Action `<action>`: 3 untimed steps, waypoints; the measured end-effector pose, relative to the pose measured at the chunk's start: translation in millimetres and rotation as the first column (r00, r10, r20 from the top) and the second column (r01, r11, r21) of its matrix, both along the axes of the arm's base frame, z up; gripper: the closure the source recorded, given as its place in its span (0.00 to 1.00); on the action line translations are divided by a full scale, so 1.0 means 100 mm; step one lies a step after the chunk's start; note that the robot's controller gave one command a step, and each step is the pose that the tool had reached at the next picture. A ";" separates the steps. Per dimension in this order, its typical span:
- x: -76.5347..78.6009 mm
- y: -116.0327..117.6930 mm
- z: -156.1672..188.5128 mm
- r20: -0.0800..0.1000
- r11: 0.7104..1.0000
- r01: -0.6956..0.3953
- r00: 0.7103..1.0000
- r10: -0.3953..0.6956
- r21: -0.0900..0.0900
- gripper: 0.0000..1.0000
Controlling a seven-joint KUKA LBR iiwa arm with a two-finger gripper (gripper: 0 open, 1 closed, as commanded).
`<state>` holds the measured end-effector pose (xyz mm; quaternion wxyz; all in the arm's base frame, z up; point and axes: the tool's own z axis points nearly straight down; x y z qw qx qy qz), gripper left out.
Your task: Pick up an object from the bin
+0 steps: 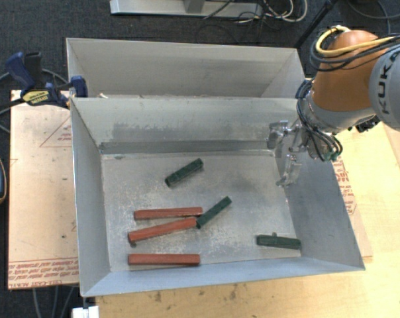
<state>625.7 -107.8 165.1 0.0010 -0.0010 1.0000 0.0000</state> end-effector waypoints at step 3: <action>-0.81 1.57 -0.93 0.000 0.941 -0.338 0.941 0.338 0.001 1.00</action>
Offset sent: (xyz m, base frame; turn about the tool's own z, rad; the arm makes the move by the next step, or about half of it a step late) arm 0.0012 0.0516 -0.0582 -0.2180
